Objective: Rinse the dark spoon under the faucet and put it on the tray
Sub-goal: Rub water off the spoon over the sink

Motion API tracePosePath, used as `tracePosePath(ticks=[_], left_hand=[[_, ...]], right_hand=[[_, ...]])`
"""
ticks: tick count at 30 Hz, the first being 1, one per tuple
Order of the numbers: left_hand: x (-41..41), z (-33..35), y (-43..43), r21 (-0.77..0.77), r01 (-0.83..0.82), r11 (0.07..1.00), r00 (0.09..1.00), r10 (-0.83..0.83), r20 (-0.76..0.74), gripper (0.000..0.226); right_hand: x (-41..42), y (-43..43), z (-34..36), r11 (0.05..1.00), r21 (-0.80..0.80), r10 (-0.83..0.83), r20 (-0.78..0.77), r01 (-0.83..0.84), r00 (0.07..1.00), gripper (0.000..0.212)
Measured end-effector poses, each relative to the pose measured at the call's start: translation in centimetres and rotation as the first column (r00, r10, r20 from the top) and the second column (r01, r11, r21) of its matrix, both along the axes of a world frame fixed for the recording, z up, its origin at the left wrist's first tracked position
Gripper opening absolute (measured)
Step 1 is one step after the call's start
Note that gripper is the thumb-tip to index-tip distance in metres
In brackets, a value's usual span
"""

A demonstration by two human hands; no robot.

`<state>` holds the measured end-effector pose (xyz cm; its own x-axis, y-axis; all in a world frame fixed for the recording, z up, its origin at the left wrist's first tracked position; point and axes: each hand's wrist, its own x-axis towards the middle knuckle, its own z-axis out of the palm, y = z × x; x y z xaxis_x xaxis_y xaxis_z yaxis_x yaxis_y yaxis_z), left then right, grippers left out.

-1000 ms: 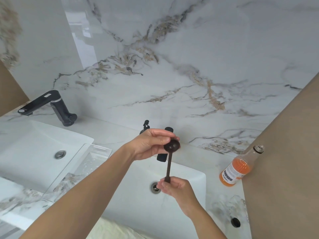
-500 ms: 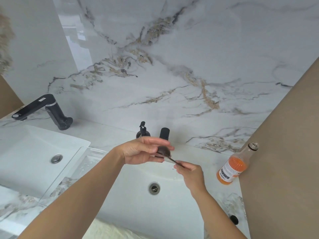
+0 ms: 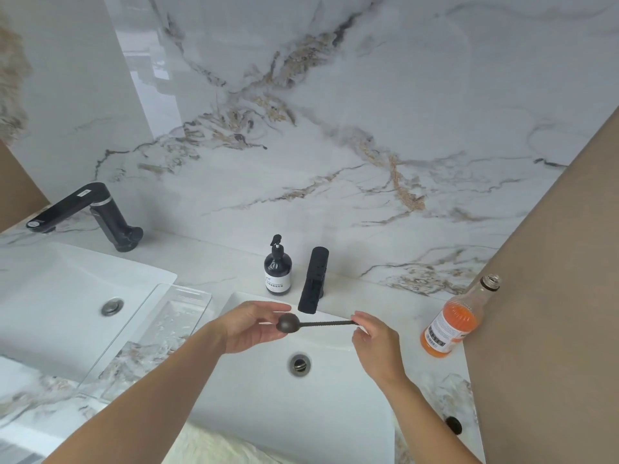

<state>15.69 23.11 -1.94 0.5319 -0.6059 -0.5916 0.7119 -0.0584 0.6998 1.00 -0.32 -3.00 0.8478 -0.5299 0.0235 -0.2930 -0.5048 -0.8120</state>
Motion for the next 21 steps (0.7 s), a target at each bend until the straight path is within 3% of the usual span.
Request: tracePosePath(ticks=[6,8,12,17,21], left_hand=[[-1.1,-0.9,0.0,-0.007,-0.007,1.0,0.998,0.008,0.066,0.045],[-1.7,-0.9,-0.4,0.086,-0.001,0.996,0.983,-0.015,0.183,0.041],[-3.1,-0.5,-1.0,0.425,0.025,0.905,0.838,-0.251,0.485,0.043],[-4.6,-0.3,-1.5,0.505,0.006,0.863,0.686,-0.371,0.626,0.044],[-5.5,-0.2,-1.4,0.537,-0.006,0.844,0.674,-0.393,0.626,0.042]], right_hand=[[-1.5,-0.6,-1.3,0.99,-0.139,0.043,0.017,-0.04,0.999,0.028],[-1.9,-0.7,-1.7,0.978,-0.189,0.079,-0.027,-0.083,0.996,0.03],[-2.3,-1.0,-2.0,0.959,-0.25,0.115,-0.078,-0.132,0.99,0.032],[-3.3,-1.7,-2.1,0.911,-0.392,0.069,-0.156,-0.126,0.985,0.029],[-3.9,-2.4,-2.3,0.89,-0.411,0.112,-0.224,-0.198,0.968,0.027]])
